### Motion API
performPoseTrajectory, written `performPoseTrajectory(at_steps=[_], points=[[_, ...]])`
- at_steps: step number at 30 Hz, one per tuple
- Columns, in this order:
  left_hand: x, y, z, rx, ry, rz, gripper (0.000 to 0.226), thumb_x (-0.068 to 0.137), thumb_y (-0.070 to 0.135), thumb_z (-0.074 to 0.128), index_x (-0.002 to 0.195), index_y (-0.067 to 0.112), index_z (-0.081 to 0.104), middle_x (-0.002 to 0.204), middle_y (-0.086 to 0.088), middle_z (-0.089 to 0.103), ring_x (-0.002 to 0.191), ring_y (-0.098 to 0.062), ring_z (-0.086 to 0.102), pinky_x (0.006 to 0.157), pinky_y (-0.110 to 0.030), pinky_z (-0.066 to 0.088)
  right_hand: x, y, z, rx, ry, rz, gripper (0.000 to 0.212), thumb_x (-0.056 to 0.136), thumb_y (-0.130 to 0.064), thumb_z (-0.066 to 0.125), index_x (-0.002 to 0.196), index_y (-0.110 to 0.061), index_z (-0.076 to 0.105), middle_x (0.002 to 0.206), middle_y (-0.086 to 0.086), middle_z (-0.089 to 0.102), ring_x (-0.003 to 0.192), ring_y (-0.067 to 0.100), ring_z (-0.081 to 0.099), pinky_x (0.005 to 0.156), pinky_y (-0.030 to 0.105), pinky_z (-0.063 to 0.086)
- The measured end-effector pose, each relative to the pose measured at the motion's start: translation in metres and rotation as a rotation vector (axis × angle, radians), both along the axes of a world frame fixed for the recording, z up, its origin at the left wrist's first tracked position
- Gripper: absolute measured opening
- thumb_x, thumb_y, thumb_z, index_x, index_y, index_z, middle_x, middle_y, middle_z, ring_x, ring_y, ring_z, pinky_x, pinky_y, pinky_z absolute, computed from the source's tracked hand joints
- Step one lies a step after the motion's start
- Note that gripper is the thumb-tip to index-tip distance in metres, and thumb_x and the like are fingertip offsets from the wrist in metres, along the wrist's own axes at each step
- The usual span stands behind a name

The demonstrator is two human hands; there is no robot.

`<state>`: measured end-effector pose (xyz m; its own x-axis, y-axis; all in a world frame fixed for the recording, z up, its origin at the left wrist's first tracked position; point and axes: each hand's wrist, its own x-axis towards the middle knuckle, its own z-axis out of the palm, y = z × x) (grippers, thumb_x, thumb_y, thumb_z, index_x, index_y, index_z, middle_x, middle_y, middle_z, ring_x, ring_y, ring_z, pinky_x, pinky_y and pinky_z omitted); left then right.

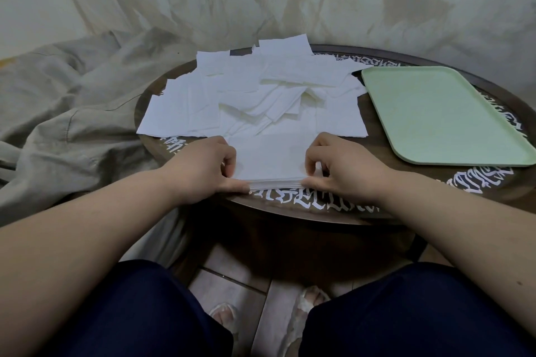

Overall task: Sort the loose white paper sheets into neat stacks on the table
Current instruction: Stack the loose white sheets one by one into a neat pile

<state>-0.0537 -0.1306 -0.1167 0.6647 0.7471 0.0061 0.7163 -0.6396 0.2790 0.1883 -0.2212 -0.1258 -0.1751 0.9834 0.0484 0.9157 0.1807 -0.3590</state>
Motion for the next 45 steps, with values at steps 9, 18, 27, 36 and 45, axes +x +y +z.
performPoseTrajectory(at_steps=[9,18,27,36,45], points=[[0.001,-0.001,0.000,-0.043,0.010,0.032,0.042,0.063,0.058,0.075,0.062,0.022,0.052,0.083,0.010,0.050,0.072,-0.003,0.049,0.065,-0.022,0.038,0.001,0.000,0.001,0.003,0.001,-0.031,0.029,0.078,-0.034,0.072,0.067,-0.034,0.045,0.083,-0.010,0.047,0.071,0.005,0.046,0.066,0.025,0.034],[0.009,0.002,-0.006,0.053,0.084,-0.047,0.058,0.084,0.051,0.063,0.137,0.036,0.046,0.152,0.003,0.031,0.140,-0.020,0.022,0.114,-0.029,0.015,-0.002,0.002,0.003,0.098,-0.050,-0.063,0.030,0.084,-0.045,0.062,0.107,-0.026,0.060,0.103,-0.012,0.046,0.091,0.010,0.042,0.074,0.026,0.031],[0.008,0.001,-0.007,-0.122,0.109,-0.017,0.057,0.090,0.049,0.055,0.143,0.041,0.035,0.156,0.004,0.023,0.143,-0.017,0.021,0.115,-0.027,0.015,-0.003,0.002,0.000,-0.049,-0.034,-0.050,0.035,0.088,-0.042,0.058,0.120,-0.027,0.059,0.125,-0.004,0.050,0.095,0.009,0.048,0.091,0.026,0.039],[0.007,0.013,-0.008,0.002,-0.013,0.032,0.037,0.097,0.035,0.048,0.134,0.036,0.051,0.150,0.000,0.032,0.136,-0.021,0.029,0.110,-0.027,0.020,0.003,0.013,0.008,0.051,-0.022,-0.114,0.032,0.091,-0.044,0.053,0.117,-0.027,0.062,0.127,-0.006,0.052,0.109,0.013,0.050,0.092,0.029,0.040],[0.038,0.074,0.005,0.179,-0.028,0.203,0.060,0.088,0.044,0.061,0.143,0.038,0.037,0.157,0.002,0.017,0.144,-0.022,0.009,0.114,-0.038,0.021,0.018,0.082,0.023,0.180,-0.108,-0.237,0.053,0.091,-0.027,0.059,0.140,-0.023,0.040,0.147,-0.003,0.034,0.131,0.018,0.035,0.100,0.028,0.033]])
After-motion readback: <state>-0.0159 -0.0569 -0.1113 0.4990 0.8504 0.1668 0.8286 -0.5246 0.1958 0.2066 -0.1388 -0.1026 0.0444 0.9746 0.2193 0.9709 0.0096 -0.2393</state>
